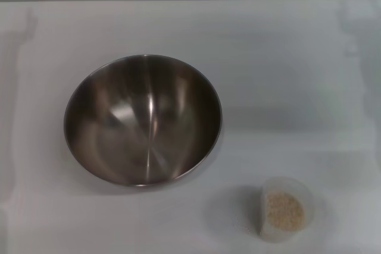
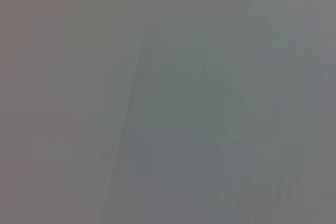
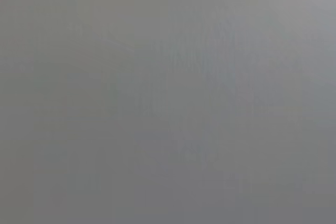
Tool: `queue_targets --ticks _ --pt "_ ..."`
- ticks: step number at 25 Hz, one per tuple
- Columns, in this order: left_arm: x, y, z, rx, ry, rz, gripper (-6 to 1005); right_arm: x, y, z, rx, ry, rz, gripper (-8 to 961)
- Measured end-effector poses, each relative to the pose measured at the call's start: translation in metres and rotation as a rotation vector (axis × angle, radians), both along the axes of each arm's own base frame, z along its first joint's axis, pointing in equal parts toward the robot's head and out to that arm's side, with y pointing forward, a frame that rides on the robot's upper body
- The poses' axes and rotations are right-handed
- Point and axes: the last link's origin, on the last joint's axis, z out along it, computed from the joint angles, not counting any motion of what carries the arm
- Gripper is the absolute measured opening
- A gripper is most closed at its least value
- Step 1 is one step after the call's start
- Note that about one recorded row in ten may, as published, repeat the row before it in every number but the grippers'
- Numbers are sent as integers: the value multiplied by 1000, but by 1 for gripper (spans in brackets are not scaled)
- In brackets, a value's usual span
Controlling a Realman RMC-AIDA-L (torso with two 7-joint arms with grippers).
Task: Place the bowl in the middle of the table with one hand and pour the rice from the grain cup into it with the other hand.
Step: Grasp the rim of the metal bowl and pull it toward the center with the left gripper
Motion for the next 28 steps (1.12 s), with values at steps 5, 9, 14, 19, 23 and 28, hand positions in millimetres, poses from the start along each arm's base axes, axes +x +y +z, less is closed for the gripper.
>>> queue_targets --ticks 5,9,14,19,23,28 --pt "20 17 18 -165 -66 152 803 1 0 1 6 8 -8 701" --pt "41 20 32 -336 -82 309 800 3 2 3 11 20 -29 701" --pt "72 10 45 -543 6 409 796 5 5 4 5 20 -42 701" --pt "93 -9 37 -817 99 378 793 6 9 8 6 21 -57 701" --pt "98 -24 23 -991 190 396 790 9 12 10 3 22 -76 701" --pt "96 -36 5 -1136 246 424 786 11 14 13 0 17 -86 701"
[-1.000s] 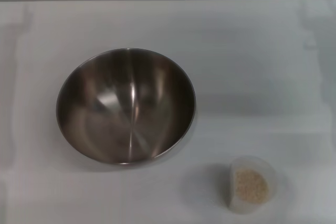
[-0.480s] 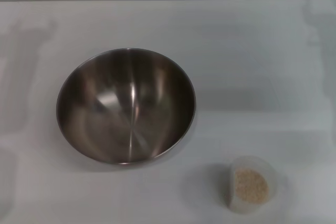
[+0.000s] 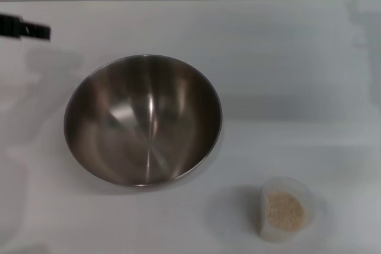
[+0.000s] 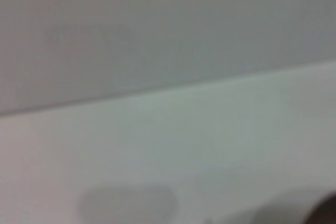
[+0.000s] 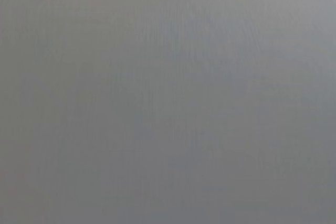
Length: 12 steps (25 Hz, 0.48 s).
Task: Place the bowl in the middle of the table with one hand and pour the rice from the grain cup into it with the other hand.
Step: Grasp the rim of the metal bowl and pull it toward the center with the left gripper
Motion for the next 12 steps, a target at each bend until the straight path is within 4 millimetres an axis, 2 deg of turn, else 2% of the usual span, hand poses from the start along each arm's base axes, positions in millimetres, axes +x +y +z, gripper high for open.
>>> queue_targets --ticks 12 --pt "-7 -8 -41 -205 46 32 778 2 0 2 5 -9 -9 702"
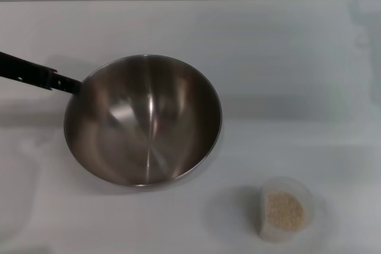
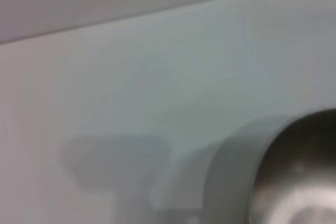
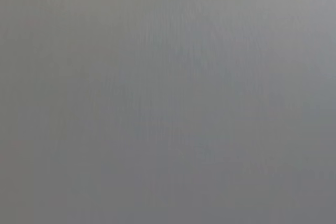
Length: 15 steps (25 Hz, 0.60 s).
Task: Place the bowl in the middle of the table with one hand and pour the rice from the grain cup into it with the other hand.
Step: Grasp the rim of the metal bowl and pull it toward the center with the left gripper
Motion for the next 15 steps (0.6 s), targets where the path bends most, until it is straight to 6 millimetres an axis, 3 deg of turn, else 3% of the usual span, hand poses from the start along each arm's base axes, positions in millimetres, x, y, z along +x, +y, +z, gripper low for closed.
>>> queue_targets --ticks 15 --pt "-18 12 -37 -128 8 56 768 -1 1 0 0 0 3 702"
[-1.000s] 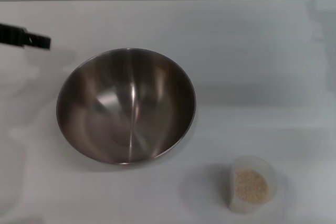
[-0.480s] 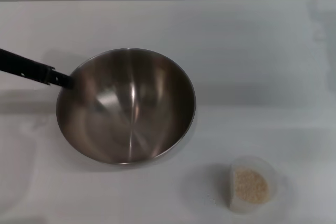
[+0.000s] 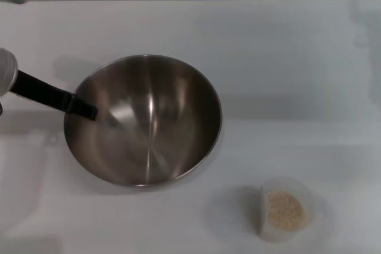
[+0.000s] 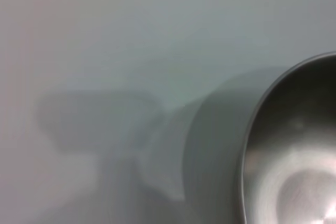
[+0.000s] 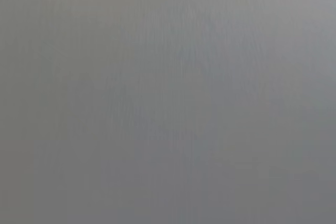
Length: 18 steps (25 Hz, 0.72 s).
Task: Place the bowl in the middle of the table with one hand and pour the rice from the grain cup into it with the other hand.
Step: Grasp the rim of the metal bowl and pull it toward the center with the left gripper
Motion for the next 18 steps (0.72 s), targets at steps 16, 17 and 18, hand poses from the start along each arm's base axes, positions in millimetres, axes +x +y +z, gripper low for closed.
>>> queue_targets --ticks 16,17,18 --pt "-4 6 -6 -39 31 -10 324 0 0 0 0 2 2 701" --pt "-4 6 -6 -36 31 -10 297 0 0 0 0 2 2 701" --pt "-3 7 -5 -36 30 -11 271 0 0 0 0 2 2 701"
